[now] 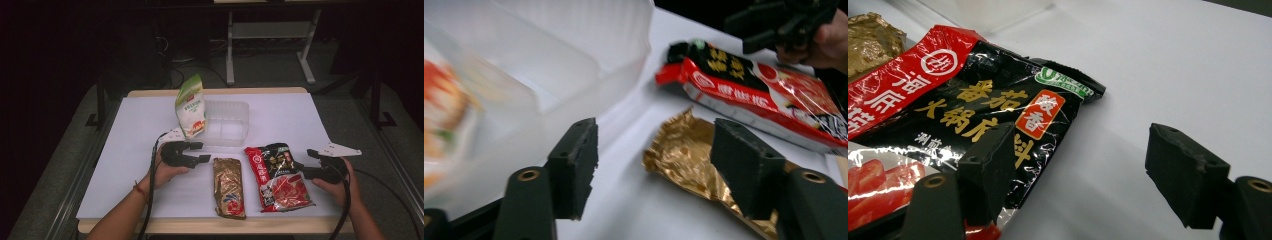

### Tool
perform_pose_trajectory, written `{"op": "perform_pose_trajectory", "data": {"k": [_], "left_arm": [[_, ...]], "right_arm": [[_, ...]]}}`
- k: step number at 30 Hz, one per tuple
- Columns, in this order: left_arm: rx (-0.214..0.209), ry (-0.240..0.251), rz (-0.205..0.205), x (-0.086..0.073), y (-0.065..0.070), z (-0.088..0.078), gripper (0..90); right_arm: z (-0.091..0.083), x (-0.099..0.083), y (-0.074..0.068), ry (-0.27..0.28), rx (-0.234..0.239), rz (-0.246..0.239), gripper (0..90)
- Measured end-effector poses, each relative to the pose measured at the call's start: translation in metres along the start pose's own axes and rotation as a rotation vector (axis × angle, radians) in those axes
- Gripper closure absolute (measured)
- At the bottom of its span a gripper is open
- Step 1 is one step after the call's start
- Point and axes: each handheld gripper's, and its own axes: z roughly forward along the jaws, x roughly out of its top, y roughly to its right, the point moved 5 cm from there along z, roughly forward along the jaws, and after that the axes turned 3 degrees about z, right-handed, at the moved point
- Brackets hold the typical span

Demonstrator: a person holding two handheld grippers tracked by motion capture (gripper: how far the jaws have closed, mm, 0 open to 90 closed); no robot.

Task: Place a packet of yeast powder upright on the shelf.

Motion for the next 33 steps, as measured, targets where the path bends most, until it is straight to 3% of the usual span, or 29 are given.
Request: {"op": "perform_pose_trajectory", "data": {"k": [2,5,10,17,23,26,28,33], "left_arm": [[-0.037,-0.016,-0.032,-0.002,0.0,0.009,30.0],[-0.051,-0.042,-0.046,-0.003,0.001,0.02,27.1],[-0.059,-0.099,-0.04,-0.008,0.002,0.04,22.8],[-0.056,-0.133,-0.051,-0.009,0.001,0.051,19.4],[-0.084,-0.176,-0.065,-0.009,0.003,0.057,17.8],[-0.126,-0.186,-0.066,-0.007,0.01,0.06,20.6],[-0.148,-0.198,-0.051,-0.006,0.016,0.061,28.6],[-0.185,-0.203,-0.102,-0.007,0.018,0.065,37.3]], "right_arm": [[-0.001,-0.001,0.0,-0.002,-0.002,-0.003,27.4],[-0.003,-0.002,0.0,-0.003,-0.006,0.0,27.3],[-0.007,-0.005,0.0,-0.001,-0.013,0.002,27.3],[-0.012,-0.009,-0.002,-0.004,-0.018,0.004,27.2],[-0.014,-0.012,-0.003,-0.011,-0.022,0.011,27.2],[-0.015,-0.012,-0.004,-0.015,-0.018,0.009,27.2],[-0.015,-0.013,-0.005,-0.017,-0.017,0.007,27.2],[-0.015,-0.013,-0.004,-0.019,-0.013,0.01,27.2]]}}
